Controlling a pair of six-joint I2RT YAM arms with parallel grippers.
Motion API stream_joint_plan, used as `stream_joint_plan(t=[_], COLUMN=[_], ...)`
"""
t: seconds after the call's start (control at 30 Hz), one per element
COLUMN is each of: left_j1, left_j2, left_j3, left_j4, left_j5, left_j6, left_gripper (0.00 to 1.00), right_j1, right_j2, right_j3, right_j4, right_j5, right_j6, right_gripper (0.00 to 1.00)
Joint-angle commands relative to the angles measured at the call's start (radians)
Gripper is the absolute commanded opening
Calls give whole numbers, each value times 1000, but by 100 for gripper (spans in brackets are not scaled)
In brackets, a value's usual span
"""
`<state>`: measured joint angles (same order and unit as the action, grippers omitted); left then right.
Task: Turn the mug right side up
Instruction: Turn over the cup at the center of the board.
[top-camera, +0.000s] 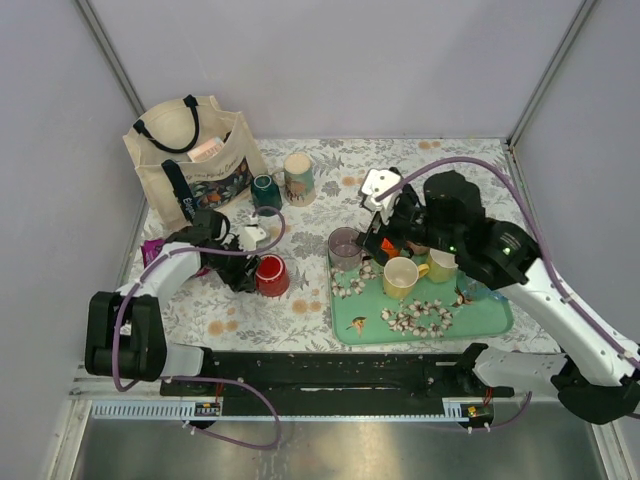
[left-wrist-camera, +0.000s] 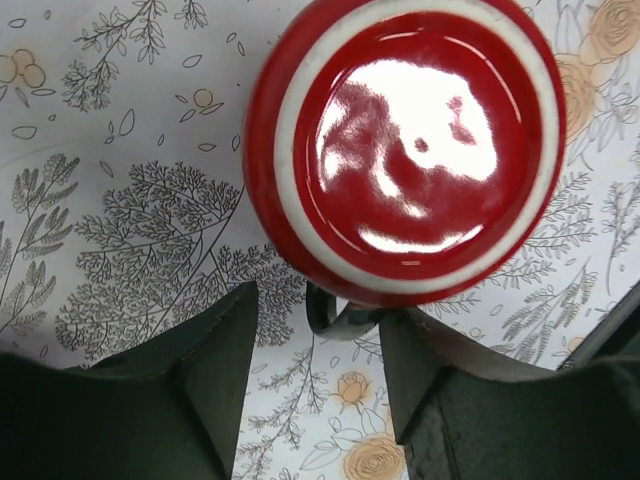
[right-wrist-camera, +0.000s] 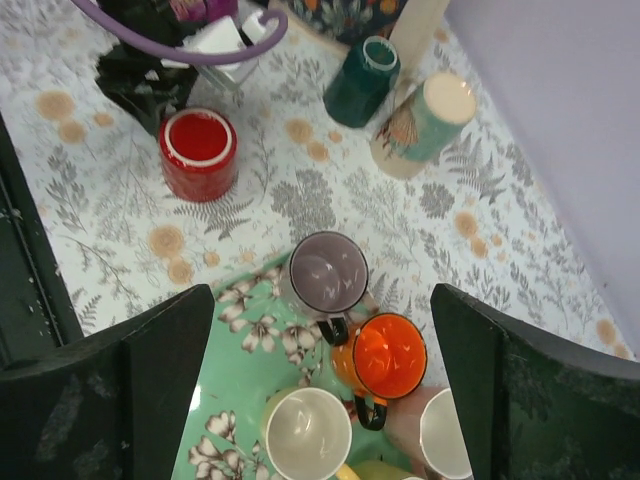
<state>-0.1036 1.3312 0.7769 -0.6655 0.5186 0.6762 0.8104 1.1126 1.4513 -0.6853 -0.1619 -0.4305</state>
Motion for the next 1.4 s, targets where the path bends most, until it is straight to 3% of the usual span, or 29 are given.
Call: stream_joint_plan(t=[0.0,0.1,0.23,0.3,0.5,0.73,0.87,1.03,1.27,1.37], left_j1=[-22,-42,-50,-51,-41,2,21,47,76,77], left_j2=[43,65,79,79,71,186,263,325,375,367], left_j3=[12,18,45,85,217,392,443,463,457,429], left_j4=[64,60,40,-5,-181,-417,-511,-581,-661,-657], left_j5=[-23,-35,-3,15,107,369,523,653,813,866], left_j6=[60,56,33,-7,-150,-407,-468,-463,-452,-475], left_gripper=[53,44,9,0,0,0,0,0,0,0], right_j1=[1,1,1,1,1,15,61,69,76,104], right_j2=[24,35,50,61,27,-7,25,142,311,369], right_j3=[-57,-65,-94,-106,-254,-478,-597,-605,-565,-546], right_j4=[33,49,73,73,209,515,699,866,911,963], right_j5=[62,64,35,19,-21,-90,-137,-220,-361,-320], right_j6=[-37,-40,-24,-27,-235,-493,-628,-571,-617,-640], right_gripper=[99,100,100,100,99,99,99,100,100,99])
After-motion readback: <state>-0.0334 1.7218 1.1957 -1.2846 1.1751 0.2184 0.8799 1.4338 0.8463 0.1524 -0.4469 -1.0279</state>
